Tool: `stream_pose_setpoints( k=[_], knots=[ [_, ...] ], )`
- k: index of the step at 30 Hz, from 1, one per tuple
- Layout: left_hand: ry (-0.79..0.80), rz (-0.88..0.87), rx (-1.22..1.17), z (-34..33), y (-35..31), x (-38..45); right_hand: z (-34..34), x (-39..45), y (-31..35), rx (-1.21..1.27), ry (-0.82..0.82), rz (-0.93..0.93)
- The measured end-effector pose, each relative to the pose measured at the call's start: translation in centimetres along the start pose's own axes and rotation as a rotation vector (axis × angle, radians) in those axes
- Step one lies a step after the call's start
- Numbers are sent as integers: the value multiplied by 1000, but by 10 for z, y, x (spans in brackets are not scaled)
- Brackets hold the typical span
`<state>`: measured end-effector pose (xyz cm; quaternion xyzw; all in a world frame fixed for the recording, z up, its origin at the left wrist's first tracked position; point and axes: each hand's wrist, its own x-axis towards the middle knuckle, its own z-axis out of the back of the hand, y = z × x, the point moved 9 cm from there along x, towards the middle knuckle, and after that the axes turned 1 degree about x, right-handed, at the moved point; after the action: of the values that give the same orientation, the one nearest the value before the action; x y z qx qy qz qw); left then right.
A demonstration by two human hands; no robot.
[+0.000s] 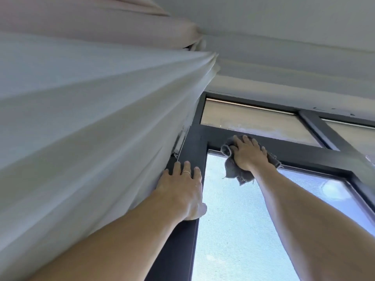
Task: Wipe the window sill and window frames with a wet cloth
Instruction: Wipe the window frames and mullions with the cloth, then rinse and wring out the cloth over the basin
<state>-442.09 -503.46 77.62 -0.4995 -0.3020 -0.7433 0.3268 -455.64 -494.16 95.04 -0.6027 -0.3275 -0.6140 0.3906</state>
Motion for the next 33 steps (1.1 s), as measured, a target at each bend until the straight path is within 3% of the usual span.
stream_pose_setpoints(
  k=[4,8,12,18,26,29,33],
  knots=[
    [7,50,-34,10,-1,1,24,-40,-24,-94,-62,147],
    [-64,4,-157,20,-47,-13,77,-92,-66,-122,-157,126],
    [-117,-127,-397,34,-143,-52,120,-161,-113,-16,-123,154],
    [-85,-353,-866,76,-325,-139,192,-298,-252,56,79,-107],
    [152,-464,-1223,121,-561,-255,291,-497,-408,329,265,-556],
    [330,-501,-1356,121,-640,-306,332,-565,-454,282,319,-745],
    [695,-489,-1649,114,-752,-386,390,-659,-525,113,293,-931]
  ],
)
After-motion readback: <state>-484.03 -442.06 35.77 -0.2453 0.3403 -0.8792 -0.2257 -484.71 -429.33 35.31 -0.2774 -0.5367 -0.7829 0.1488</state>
